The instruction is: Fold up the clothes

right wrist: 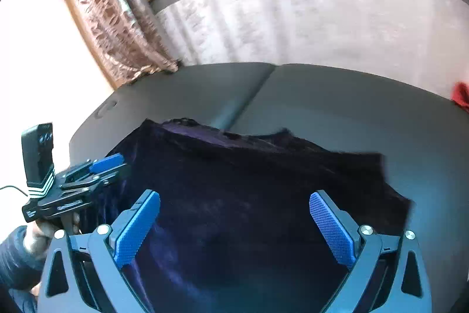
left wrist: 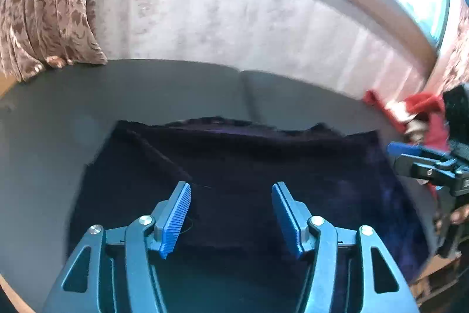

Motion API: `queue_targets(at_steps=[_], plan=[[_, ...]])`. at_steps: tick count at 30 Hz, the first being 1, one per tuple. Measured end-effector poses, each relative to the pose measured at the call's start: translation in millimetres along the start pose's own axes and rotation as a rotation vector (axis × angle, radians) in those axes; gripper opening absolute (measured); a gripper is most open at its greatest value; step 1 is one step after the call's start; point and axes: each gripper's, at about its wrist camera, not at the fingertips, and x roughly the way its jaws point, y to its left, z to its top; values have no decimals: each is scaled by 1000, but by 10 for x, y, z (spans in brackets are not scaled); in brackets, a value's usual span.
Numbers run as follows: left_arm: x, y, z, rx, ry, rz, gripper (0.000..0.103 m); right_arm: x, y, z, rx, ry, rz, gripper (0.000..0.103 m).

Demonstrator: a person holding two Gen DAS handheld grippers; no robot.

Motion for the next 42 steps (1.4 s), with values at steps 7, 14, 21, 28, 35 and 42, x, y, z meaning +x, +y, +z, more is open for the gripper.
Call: queue_targets(at_steps=[7, 14, 21, 28, 35, 42], plan=[[171, -19, 238, 264, 14, -18, 59, 501, -251, -264, -20, 19, -91, 103], [480, -377, 430, 419, 1, 44, 59, 537, -259, -251, -26, 8, -94, 103], [776, -443, 542, 467, 145, -53, 58, 519, -359, -298, 1, -17, -55, 103], [993, -396, 566, 447, 266, -129, 57, 530, -366, -293, 2, -23, -50, 103], [783, -391, 465, 483, 233, -197, 14, 534, -378, -279, 9, -31, -39, 103], [463, -340, 299, 430, 88, -58, 16, 537, -385, -273, 10, -35, -23, 103]])
